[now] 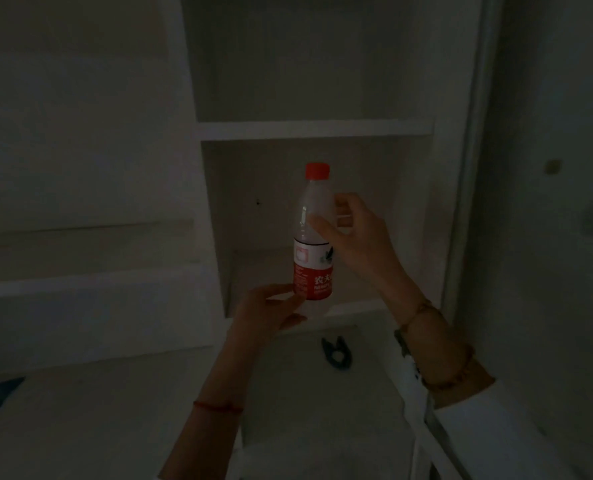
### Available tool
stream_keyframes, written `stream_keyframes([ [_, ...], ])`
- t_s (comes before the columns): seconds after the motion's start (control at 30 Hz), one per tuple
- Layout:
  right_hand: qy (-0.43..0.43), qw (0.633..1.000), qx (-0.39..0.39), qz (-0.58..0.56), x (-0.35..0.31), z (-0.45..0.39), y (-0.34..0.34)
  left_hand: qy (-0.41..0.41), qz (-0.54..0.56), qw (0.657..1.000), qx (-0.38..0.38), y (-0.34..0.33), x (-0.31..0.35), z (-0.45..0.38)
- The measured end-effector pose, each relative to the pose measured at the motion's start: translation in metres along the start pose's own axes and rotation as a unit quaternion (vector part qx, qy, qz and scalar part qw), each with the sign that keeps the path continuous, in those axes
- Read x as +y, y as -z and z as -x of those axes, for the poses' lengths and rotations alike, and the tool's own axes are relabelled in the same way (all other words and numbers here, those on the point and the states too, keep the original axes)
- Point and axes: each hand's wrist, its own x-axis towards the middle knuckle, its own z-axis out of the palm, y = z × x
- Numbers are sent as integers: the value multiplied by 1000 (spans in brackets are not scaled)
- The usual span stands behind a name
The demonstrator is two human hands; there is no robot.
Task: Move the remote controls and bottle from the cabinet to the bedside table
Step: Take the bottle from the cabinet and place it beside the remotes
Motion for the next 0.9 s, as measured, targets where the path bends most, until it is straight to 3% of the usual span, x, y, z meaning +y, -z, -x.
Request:
stream_keyframes([
  [0.5, 26, 984, -135, -111, -47, 85, -98, 50, 45, 984, 165, 99, -44, 119],
  [0.9, 58, 932, -284, -218, -103, 163, -209, 104, 64, 934, 337, 197, -90, 225],
])
